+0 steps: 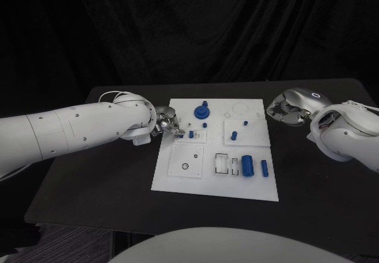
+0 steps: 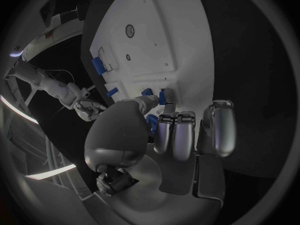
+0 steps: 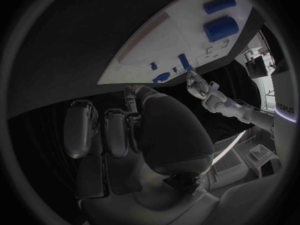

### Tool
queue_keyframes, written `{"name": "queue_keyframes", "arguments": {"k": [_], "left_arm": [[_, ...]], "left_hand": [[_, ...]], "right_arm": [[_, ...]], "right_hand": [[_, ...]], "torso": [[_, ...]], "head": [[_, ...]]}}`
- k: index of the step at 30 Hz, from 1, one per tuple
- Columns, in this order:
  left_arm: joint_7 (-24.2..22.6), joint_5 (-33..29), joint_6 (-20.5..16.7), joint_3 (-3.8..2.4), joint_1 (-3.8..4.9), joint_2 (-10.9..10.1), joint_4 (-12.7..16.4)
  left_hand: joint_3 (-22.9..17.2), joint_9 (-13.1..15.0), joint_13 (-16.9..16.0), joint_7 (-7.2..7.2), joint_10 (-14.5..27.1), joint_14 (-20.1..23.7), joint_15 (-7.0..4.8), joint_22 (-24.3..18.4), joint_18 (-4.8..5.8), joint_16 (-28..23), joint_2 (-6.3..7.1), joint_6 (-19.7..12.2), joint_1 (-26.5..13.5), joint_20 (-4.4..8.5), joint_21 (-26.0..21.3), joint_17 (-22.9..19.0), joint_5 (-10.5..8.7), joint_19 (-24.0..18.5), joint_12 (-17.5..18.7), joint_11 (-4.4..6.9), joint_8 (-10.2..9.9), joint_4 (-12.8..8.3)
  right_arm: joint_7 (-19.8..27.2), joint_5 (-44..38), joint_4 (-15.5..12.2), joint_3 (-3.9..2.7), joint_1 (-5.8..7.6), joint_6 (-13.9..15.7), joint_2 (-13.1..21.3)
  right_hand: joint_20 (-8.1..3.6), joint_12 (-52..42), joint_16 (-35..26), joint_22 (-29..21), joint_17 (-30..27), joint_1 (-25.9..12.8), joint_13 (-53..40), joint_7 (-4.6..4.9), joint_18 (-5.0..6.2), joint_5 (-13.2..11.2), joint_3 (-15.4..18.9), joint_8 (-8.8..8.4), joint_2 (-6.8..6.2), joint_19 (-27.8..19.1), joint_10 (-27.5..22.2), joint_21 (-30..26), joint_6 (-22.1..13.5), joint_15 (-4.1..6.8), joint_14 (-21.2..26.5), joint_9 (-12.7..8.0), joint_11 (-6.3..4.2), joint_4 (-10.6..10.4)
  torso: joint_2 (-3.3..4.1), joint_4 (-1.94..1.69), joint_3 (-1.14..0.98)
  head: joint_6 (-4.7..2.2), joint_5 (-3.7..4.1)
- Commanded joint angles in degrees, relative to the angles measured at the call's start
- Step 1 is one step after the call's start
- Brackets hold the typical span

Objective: Assemble the parts on the task board

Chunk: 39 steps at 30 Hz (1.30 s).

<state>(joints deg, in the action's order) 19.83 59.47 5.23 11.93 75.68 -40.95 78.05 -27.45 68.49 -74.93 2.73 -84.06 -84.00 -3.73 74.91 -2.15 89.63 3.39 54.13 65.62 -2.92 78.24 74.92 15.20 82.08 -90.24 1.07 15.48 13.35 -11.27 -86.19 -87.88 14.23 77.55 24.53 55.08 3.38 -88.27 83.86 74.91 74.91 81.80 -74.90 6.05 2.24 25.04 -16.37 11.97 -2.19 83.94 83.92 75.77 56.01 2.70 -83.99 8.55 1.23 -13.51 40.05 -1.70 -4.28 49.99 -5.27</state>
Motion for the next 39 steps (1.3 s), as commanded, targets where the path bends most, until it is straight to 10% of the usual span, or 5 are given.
{"name": "queue_keyframes", "arguments": {"k": [1, 13, 39], "left_arm": [[-0.4, -0.1, 0.7, 0.23, -0.46, 0.2, 0.2], [-0.4, -0.1, 1.0, 0.23, -0.51, 0.0, 0.3], [-1.1, -0.1, -2.0, 0.23, -0.59, -0.8, 0.3]], "left_hand": [[4.2, -0.9, -15.1, 0.71, -5.9, -6.0, 0.73, 11.0, -0.88, 0.4, -0.17, 0.7, -3.9, -0.48, -0.2, 15.1, -5.26, -0.3, 0.2, -0.69, -1.1, 2.7], [18.4, -2.6, -15.1, 1.12, -5.9, -6.0, 1.13, 10.9, -0.99, 0.4, -3.89, 1.6, -15.0, -0.90, -0.7, 15.1, -8.58, -0.6, 0.2, -1.13, -3.9, 3.4], [27.5, 2.5, -15.1, 0.45, -5.9, -6.0, 0.73, 11.1, -0.91, 0.4, -10.58, 2.5, -17.6, -0.59, -0.2, 15.1, -7.41, -0.2, 0.2, -0.61, -0.6, 3.5]], "right_arm": [[-1.0, -0.2, 0.0, -0.04, -0.13, -0.5, 0.0], [-1.1, -0.2, 0.1, -0.04, -0.15, -0.6, -0.1], [-1.2, -0.2, 0.1, -0.04, -0.16, -1.0, 0.0]], "right_hand": [[0.20, 0.3, -0.2, 10.5, 9.3, -0.4, -12.3, 0.06, 1.08, -0.1, -0.4, 0.03, -0.08, 0.6, 3.7, -0.2, 0.4, -0.10, -4.5, 0.0, 0.21, 0.0], [0.20, 0.4, -0.3, 10.5, 9.3, -0.4, -12.2, 0.05, 1.10, -0.2, -0.4, 0.05, -0.05, 0.5, 3.6, -0.3, 0.5, -0.10, -4.5, 0.1, 0.21, 0.0], [0.20, 0.5, -0.4, 10.5, 9.2, -0.5, -12.2, 0.05, 1.12, -0.2, -0.4, 0.04, -0.02, 0.5, 3.6, -0.4, 0.4, -0.10, -4.5, 0.1, 0.21, 0.0]], "torso": [[-0.02, 0.01, 0.01], [-0.01, -0.06, 0.01], [-0.01, -0.02, 0.02]], "head": [[0.01, -0.03], [0.01, -0.02], [0.01, -0.35]]}}
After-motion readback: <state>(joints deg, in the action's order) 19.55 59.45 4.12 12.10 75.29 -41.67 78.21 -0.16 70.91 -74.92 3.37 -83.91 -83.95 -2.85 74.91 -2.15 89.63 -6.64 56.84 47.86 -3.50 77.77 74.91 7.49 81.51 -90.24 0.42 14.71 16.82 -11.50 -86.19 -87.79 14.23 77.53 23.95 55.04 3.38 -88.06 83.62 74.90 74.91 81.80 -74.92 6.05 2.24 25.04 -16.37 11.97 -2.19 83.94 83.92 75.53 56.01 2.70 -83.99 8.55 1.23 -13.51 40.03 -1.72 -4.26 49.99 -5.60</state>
